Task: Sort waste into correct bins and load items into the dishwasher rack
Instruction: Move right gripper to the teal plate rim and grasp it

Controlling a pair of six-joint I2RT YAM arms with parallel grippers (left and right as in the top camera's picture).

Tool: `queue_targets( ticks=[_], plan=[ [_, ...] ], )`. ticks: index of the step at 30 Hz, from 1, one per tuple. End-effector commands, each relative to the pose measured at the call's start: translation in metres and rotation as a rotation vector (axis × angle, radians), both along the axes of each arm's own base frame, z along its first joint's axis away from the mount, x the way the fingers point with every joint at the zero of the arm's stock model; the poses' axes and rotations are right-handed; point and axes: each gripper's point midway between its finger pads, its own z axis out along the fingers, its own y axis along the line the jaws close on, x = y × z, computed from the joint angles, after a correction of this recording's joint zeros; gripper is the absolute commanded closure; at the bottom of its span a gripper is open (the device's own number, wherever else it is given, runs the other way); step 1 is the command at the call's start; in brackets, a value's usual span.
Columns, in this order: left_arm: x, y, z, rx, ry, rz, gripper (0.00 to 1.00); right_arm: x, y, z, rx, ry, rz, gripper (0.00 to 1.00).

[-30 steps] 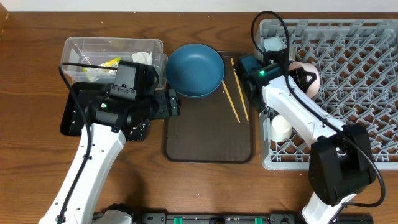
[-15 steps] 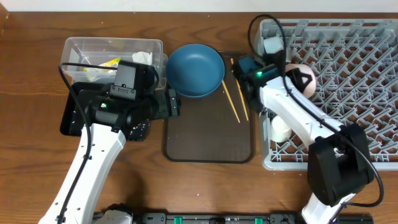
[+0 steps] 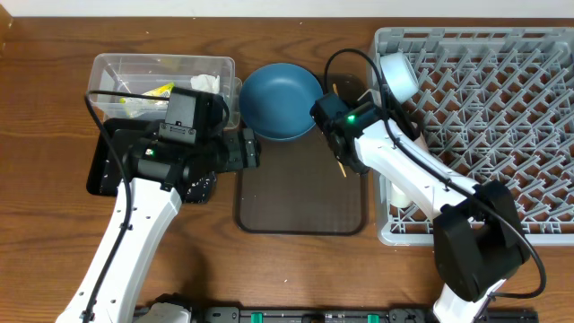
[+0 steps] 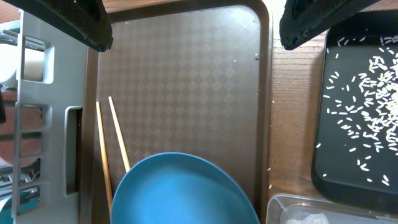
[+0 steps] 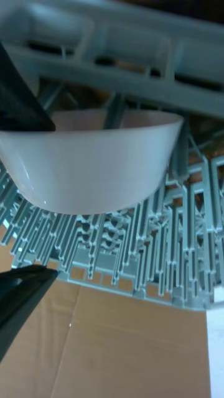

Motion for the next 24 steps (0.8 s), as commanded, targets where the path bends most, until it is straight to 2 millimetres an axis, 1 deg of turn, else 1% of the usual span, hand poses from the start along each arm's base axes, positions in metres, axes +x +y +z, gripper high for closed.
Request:
queue_targets(
  ticks=[1, 5, 8, 9, 11, 12, 14, 15, 17, 18, 19, 21, 23, 24],
  plan=[
    [0.004, 0.001, 0.009, 0.004, -0.027, 0.0, 0.12, 0.005, 0.01, 0.004, 0.053, -0.002, 0.01, 0.3],
    [0.004, 0.001, 0.009, 0.004, -0.027, -0.001, 0.12, 0.016, 0.019, 0.021, 0.149, -0.047, 0.003, 0.29],
    [0.004, 0.001, 0.009, 0.004, -0.027, -0.001, 0.12, 0.029, 0.029, 0.037, 0.265, -0.08, -0.004, 0.29],
    [0.004, 0.001, 0.009, 0.004, -0.027, -0.001, 0.12, 0.033, 0.035, 0.041, 0.323, -0.083, -0.004, 0.28],
    [0.004, 0.001, 0.009, 0.004, -0.027, -0.001, 0.12, 0.04, 0.053, 0.043, 0.465, -0.072, 0.009, 0.27],
    [0.004, 0.001, 0.009, 0.004, -0.027, -0.001, 0.12, 0.044, 0.067, 0.041, 0.56, -0.06, 0.026, 0.27],
    [0.004, 0.001, 0.009, 0.004, -0.027, -0.001, 0.12, 0.047, 0.103, 0.036, 0.765, -0.016, 0.081, 0.25],
    [0.004, 0.001, 0.009, 0.004, -0.027, 0.0, 0.12, 0.048, 0.127, 0.035, 0.891, 0.017, 0.124, 0.23],
    [0.004, 0.001, 0.009, 0.004, -0.027, -0.001, 0.12, 0.05, 0.157, 0.033, 1.038, 0.05, 0.188, 0.23],
    [0.004, 0.001, 0.009, 0.004, -0.027, 0.0, 0.12, 0.054, 0.169, 0.032, 1.094, 0.043, 0.199, 0.25],
    [0.004, 0.001, 0.009, 0.004, -0.027, -0.001, 0.12, 0.06, 0.174, 0.029, 1.135, 0.009, 0.165, 0.28],
    [0.004, 0.001, 0.009, 0.004, -0.027, -0.001, 0.12, 0.068, 0.178, 0.019, 1.174, -0.033, 0.108, 0.32],
    [0.004, 0.001, 0.009, 0.004, -0.027, -0.001, 0.12, 0.074, 0.175, 0.001, 1.183, -0.079, -0.002, 0.39],
    [0.004, 0.001, 0.009, 0.004, -0.027, -0.001, 0.12, 0.076, 0.173, -0.008, 1.178, -0.098, -0.052, 0.45]
  ],
)
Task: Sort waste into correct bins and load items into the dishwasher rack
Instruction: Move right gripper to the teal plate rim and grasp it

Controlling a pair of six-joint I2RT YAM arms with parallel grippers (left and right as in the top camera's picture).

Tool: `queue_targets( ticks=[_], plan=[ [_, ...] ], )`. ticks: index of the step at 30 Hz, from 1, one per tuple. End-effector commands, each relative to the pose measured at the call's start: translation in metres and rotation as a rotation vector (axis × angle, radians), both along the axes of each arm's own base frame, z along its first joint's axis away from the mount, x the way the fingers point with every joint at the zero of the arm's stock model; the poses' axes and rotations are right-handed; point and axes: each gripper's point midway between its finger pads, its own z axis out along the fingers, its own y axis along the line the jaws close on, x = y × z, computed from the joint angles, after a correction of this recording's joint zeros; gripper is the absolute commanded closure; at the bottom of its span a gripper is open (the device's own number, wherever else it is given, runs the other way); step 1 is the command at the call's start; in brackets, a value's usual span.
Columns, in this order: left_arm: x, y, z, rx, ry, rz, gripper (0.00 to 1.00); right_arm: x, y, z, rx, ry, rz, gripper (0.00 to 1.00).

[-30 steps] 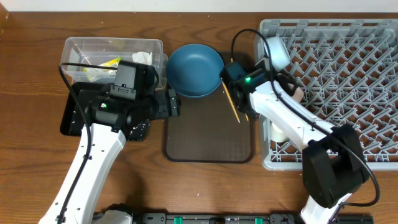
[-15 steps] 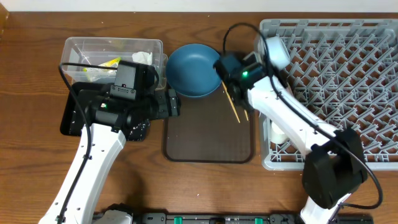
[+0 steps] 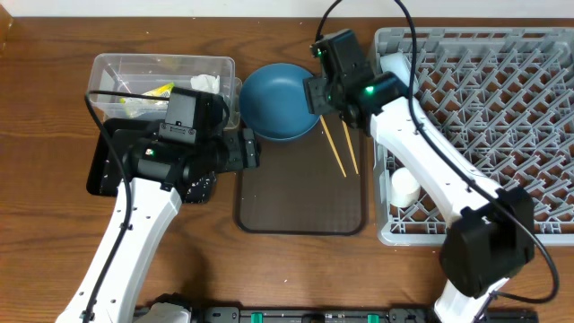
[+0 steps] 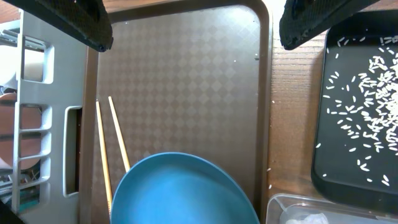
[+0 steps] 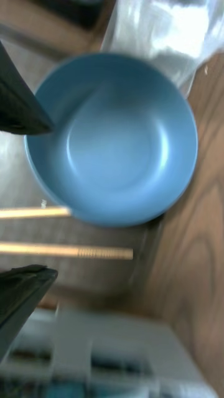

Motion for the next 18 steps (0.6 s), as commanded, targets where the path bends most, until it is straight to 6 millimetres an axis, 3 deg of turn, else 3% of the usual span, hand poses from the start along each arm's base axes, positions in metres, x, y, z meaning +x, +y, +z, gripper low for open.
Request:
queue_targets(
  ticks=[1, 10, 18],
  plan=[
    [0.004, 0.001, 0.009, 0.004, -0.027, 0.0, 0.12, -0.005, 0.001, -0.053, 0.064, 0.134, -0.175, 0.45],
    [0.004, 0.001, 0.009, 0.004, -0.027, 0.0, 0.12, -0.002, -0.004, -0.131, 0.043, 0.25, -0.347, 0.58],
    [0.004, 0.001, 0.009, 0.004, -0.027, -0.001, 0.12, -0.005, -0.004, -0.143, 0.033, 0.274, -0.343, 0.83]
  ],
)
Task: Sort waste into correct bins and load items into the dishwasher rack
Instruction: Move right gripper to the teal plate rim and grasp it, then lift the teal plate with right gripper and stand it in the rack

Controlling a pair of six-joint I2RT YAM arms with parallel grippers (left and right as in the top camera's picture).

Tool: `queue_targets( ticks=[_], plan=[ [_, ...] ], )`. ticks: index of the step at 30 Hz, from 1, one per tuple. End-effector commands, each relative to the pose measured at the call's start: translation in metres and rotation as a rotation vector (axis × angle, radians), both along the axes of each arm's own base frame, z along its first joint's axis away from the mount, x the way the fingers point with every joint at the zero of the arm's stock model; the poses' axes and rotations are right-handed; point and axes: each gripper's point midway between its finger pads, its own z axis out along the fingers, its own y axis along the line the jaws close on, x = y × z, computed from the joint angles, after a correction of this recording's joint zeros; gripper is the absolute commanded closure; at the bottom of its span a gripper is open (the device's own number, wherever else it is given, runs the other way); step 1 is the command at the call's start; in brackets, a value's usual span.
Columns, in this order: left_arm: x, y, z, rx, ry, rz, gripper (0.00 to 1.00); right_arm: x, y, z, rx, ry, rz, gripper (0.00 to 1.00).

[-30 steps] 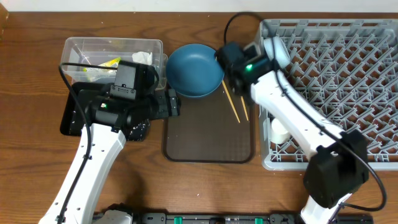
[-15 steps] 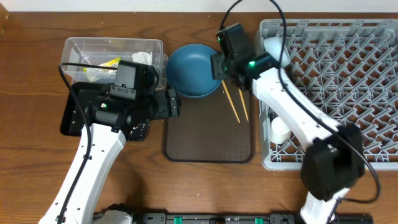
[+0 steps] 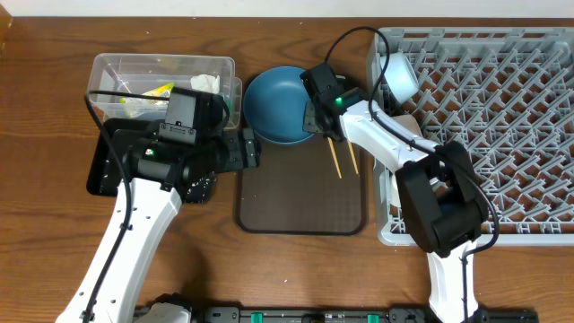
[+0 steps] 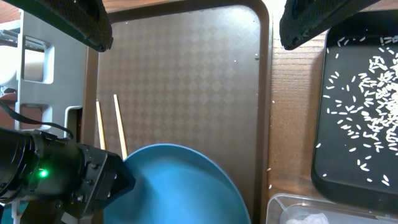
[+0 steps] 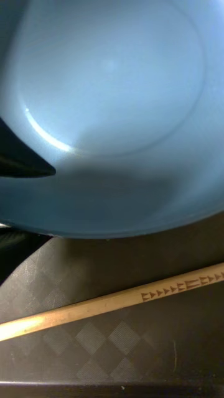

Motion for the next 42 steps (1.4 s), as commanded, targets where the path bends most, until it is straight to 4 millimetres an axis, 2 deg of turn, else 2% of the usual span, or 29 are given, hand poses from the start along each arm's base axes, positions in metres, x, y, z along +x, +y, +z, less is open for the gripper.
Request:
queue_targets(
  ticks=[1, 4, 7, 10, 14, 18, 20, 21, 24, 27, 30, 32, 34, 37, 42],
  plan=[
    [0.004, 0.001, 0.009, 0.004, -0.026, -0.001, 0.12, -0.002, 0.001, -0.002, -0.004, 0.004, -0.016, 0.85],
    [0.004, 0.001, 0.009, 0.004, -0.026, -0.001, 0.12, -0.004, 0.0, -0.003, -0.012, 0.015, -0.014, 0.88],
    [0.004, 0.001, 0.009, 0.004, -0.026, -0.001, 0.12, -0.005, -0.004, -0.001, -0.02, 0.02, 0.0, 0.99],
    [0.004, 0.001, 0.009, 0.004, -0.026, -0.001, 0.12, -0.001, -0.009, 0.011, -0.015, 0.003, -0.003, 0.99],
    [0.004, 0.001, 0.009, 0.004, -0.026, -0.001, 0.12, 0.008, -0.019, 0.052, -0.004, -0.078, 0.028, 0.99],
    [0.004, 0.001, 0.009, 0.004, -0.026, 0.0, 0.12, 0.02, -0.045, 0.125, 0.002, -0.231, 0.01, 0.99],
    [0.004, 0.001, 0.009, 0.004, -0.026, -0.001, 0.12, 0.023, -0.071, 0.165, -0.043, -0.328, -0.04, 0.99],
    [0.004, 0.001, 0.009, 0.004, -0.026, 0.0, 0.12, 0.022, -0.091, 0.191, -0.088, -0.389, -0.091, 0.99],
    [0.004, 0.001, 0.009, 0.004, -0.026, 0.0, 0.12, 0.011, -0.145, 0.246, -0.238, -0.519, -0.246, 0.99],
    [0.004, 0.001, 0.009, 0.004, -0.026, -0.001, 0.12, -0.014, -0.207, 0.3, -0.464, -0.631, -0.435, 0.99],
    [0.004, 0.001, 0.009, 0.004, -0.026, 0.0, 0.12, -0.046, -0.263, 0.342, -0.756, -0.676, -0.626, 0.99],
    [0.004, 0.001, 0.009, 0.004, -0.026, -0.001, 0.12, -0.065, -0.292, 0.36, -0.952, -0.648, -0.719, 0.99],
    [0.004, 0.001, 0.009, 0.004, -0.026, -0.001, 0.12, -0.075, -0.315, 0.367, -1.103, -0.575, -0.757, 0.99],
    [0.004, 0.001, 0.009, 0.004, -0.026, -0.001, 0.12, -0.076, -0.347, 0.364, -1.232, -0.435, -0.739, 0.99],
    [0.004, 0.001, 0.009, 0.004, -0.026, -0.001, 0.12, -0.066, -0.391, 0.353, -1.298, -0.32, -0.755, 0.99]
  ],
)
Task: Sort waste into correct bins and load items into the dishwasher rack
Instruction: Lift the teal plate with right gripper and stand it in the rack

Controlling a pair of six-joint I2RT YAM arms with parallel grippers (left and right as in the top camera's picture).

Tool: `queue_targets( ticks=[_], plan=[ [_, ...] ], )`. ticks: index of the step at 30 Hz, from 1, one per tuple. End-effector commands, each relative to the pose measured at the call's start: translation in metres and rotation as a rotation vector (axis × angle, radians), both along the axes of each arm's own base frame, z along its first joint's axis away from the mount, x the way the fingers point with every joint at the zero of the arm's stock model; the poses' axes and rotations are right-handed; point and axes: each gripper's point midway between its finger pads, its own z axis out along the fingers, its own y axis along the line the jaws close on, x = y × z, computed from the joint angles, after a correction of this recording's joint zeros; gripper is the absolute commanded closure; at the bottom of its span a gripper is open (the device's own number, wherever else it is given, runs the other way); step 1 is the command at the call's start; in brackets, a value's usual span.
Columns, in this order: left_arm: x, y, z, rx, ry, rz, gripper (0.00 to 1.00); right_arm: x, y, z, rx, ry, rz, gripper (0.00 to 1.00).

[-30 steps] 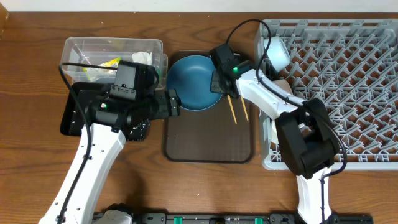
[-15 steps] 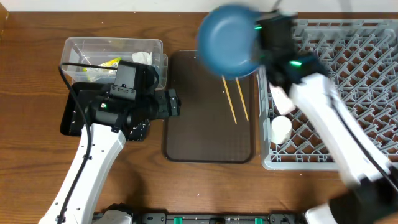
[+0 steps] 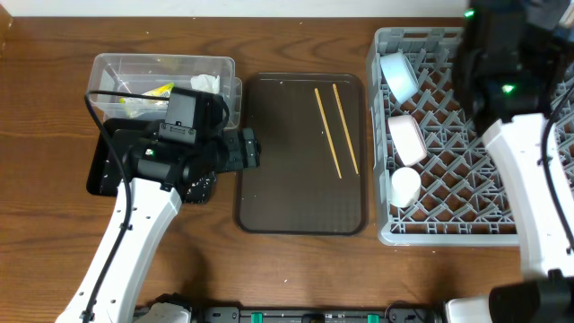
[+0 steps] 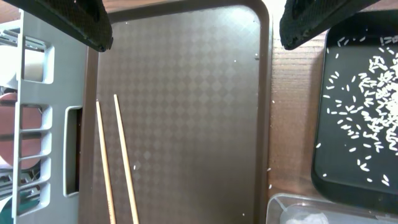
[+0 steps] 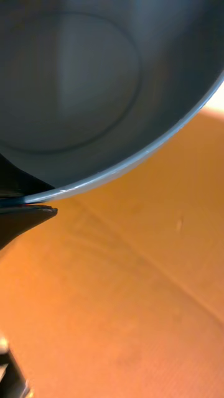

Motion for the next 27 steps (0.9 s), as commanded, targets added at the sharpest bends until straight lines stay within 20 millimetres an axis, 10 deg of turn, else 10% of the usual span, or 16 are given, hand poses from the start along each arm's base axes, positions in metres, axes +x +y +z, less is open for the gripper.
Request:
queue_targets(
  ticks=[1, 14, 27],
  plan=[
    [0.004, 0.001, 0.009, 0.005, -0.027, -0.001, 0.12, -0.004, -0.028, -0.002, -0.065, 0.17, -0.081, 0.99],
    [0.004, 0.001, 0.009, 0.004, -0.027, -0.001, 0.12, 0.072, -0.078, -0.061, -0.203, 0.662, -0.022, 0.99],
    [0.004, 0.001, 0.009, 0.004, -0.026, -0.001, 0.12, 0.122, -0.062, -0.118, -0.274, 0.904, 0.208, 0.99]
  ],
)
